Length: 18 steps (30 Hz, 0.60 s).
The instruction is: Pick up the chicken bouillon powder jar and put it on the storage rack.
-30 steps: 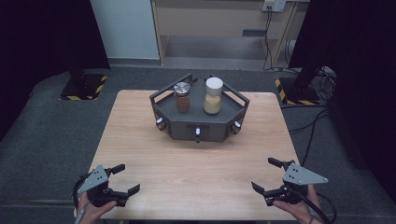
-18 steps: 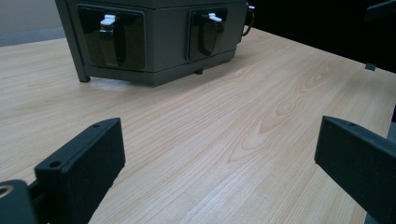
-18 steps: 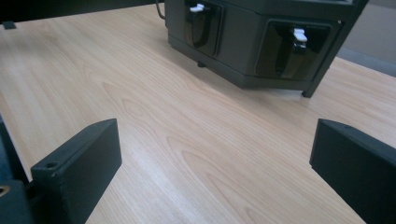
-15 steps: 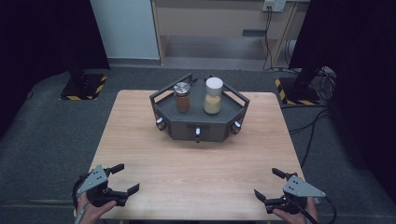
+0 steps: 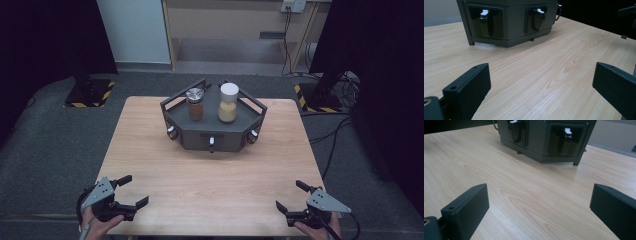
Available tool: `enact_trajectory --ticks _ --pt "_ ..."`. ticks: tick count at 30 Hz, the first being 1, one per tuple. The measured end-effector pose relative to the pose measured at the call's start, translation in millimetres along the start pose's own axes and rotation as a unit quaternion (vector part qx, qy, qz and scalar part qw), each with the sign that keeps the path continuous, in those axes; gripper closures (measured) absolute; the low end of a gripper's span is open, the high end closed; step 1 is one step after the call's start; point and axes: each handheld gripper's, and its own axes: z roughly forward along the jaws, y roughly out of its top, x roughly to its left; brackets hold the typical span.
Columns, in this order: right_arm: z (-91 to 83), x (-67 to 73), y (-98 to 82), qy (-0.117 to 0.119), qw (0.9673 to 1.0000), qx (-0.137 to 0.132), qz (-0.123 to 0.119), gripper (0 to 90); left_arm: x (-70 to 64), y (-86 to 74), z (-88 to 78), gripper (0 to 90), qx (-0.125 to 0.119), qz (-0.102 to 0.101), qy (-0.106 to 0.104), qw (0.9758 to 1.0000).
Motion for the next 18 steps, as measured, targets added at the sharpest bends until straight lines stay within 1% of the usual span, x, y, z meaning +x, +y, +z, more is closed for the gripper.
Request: enact_trajectory --ticks 6,18 --pt "-1.3 -0.1 -3.2 -0.012 0.9999 -0.001 0.005 2.9 -0.2 -0.1 -0.6 0.6 -0.001 0.000 0.001 1.0000" --pt "-0.5 -0.1 -4.3 -0.009 0.9999 0.000 0.007 3.0 -0.1 0.1 -0.4 0.7 0.000 0.001 0.001 1.0000"
